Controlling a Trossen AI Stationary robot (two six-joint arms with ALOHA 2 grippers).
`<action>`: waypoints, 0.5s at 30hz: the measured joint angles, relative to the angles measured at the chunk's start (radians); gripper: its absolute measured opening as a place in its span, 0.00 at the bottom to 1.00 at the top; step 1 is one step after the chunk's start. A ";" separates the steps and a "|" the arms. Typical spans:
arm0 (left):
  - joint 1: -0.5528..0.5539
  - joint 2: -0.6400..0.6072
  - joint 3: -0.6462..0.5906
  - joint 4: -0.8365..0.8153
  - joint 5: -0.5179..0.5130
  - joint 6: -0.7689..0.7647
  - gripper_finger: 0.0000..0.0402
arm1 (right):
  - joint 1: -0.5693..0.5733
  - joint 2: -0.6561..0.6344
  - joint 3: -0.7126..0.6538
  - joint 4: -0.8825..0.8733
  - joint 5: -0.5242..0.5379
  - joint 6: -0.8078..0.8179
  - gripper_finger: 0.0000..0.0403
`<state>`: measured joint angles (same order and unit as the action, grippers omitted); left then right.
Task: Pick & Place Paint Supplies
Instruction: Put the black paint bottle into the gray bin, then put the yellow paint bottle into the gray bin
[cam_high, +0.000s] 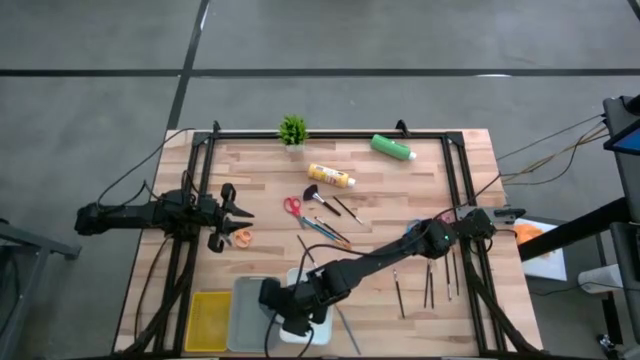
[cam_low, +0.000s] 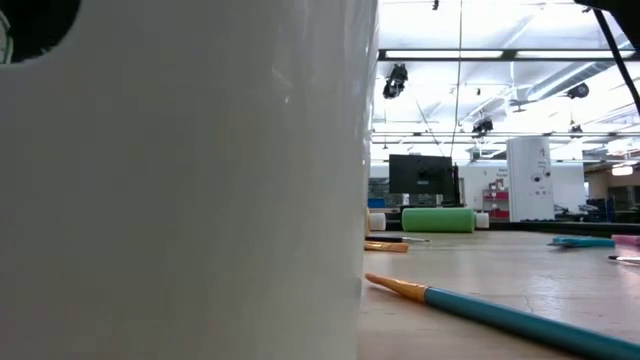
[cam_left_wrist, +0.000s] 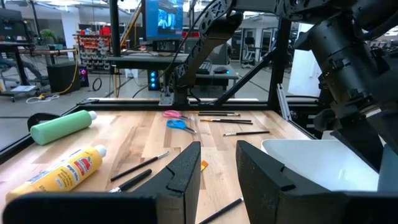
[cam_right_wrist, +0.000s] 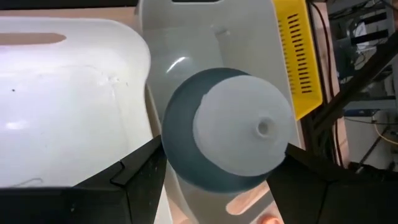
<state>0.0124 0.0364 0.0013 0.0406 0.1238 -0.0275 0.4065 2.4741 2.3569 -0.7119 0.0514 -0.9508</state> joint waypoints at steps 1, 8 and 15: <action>0.000 0.000 0.000 0.000 0.000 0.000 0.26 | 0.000 0.000 0.000 0.002 -0.001 0.000 0.61; 0.000 0.000 0.000 0.000 0.000 0.000 0.26 | 0.001 0.000 0.000 0.006 -0.006 0.005 0.63; 0.000 0.000 0.000 0.000 0.000 0.000 0.26 | 0.001 0.000 0.000 0.011 -0.006 0.008 0.81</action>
<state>0.0124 0.0364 0.0010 0.0406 0.1238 -0.0273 0.4072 2.4737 2.3569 -0.7006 0.0456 -0.9428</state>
